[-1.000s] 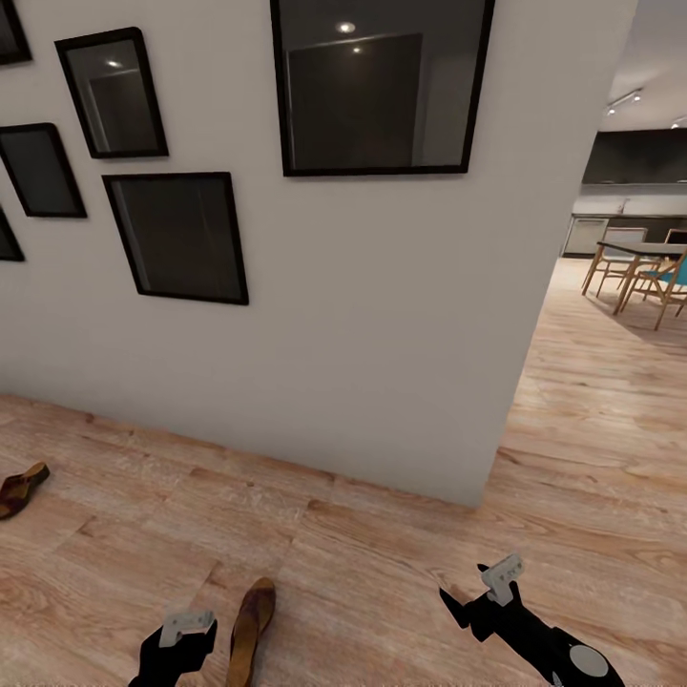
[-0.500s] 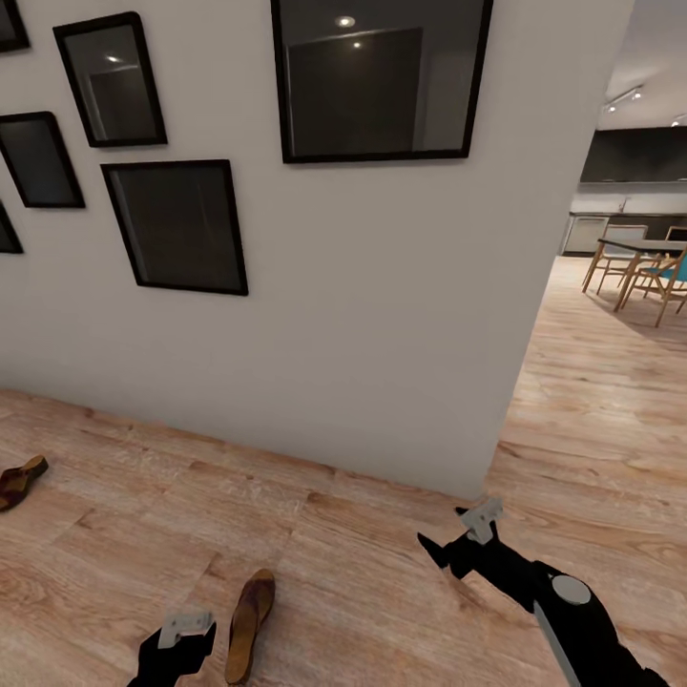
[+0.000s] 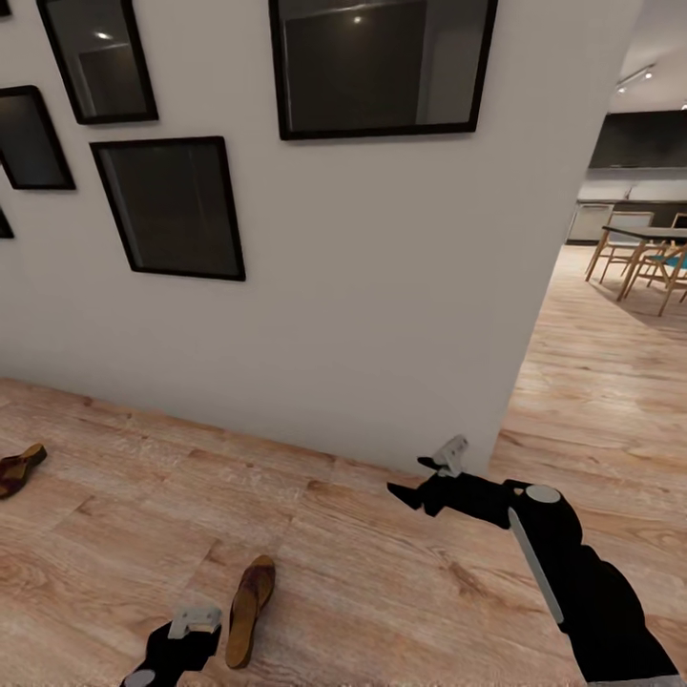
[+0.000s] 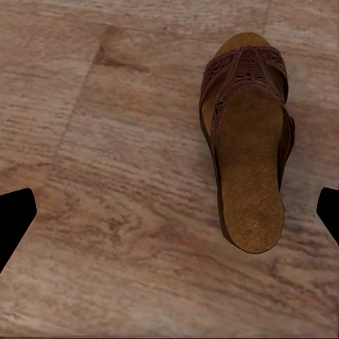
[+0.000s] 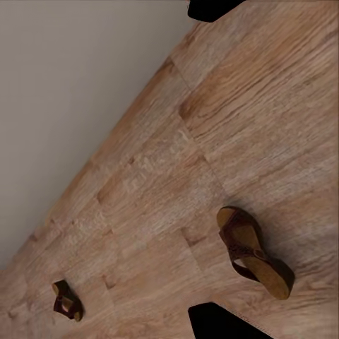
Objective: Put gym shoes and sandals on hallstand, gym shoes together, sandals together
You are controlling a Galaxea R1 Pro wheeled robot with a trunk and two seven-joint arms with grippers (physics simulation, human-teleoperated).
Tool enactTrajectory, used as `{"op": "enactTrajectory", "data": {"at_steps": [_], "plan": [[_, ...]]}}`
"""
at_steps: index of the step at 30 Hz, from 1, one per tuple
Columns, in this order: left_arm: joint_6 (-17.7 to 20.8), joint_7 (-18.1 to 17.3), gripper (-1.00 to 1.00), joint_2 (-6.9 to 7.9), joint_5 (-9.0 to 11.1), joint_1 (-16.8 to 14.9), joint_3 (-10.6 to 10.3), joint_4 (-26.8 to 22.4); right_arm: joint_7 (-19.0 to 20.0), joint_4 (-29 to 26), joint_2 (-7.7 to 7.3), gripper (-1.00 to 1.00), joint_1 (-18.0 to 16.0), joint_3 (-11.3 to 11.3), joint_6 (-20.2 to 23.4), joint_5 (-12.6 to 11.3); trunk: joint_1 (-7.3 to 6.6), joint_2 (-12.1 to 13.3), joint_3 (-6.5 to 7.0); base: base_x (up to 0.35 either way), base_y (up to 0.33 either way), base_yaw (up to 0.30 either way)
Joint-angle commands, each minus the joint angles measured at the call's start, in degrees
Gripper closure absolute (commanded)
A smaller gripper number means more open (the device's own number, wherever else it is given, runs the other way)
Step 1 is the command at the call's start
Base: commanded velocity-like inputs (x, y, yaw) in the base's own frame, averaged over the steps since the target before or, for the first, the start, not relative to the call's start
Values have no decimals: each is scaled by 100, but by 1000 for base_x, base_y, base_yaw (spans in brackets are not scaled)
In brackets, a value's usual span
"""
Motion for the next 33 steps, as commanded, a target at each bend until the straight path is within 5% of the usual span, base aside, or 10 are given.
{"op": "enactTrajectory", "data": {"at_steps": [1,18,33], "plan": [[16,-7,-100,-7,-88,-13,28,3,48,-3,2,-100,-16,0,39,22,1,-4,-28,0,0,0],[175,-7,-100,-38,-253,-69,30,-71,139,117,-184,-100,-56,-11,80,71,4,-5,-50,0,0,0],[195,-7,-100,-128,-247,-137,30,-78,160,109,-261,-100,-61,-16,88,26,42,-25,-383,0,0,0]]}}
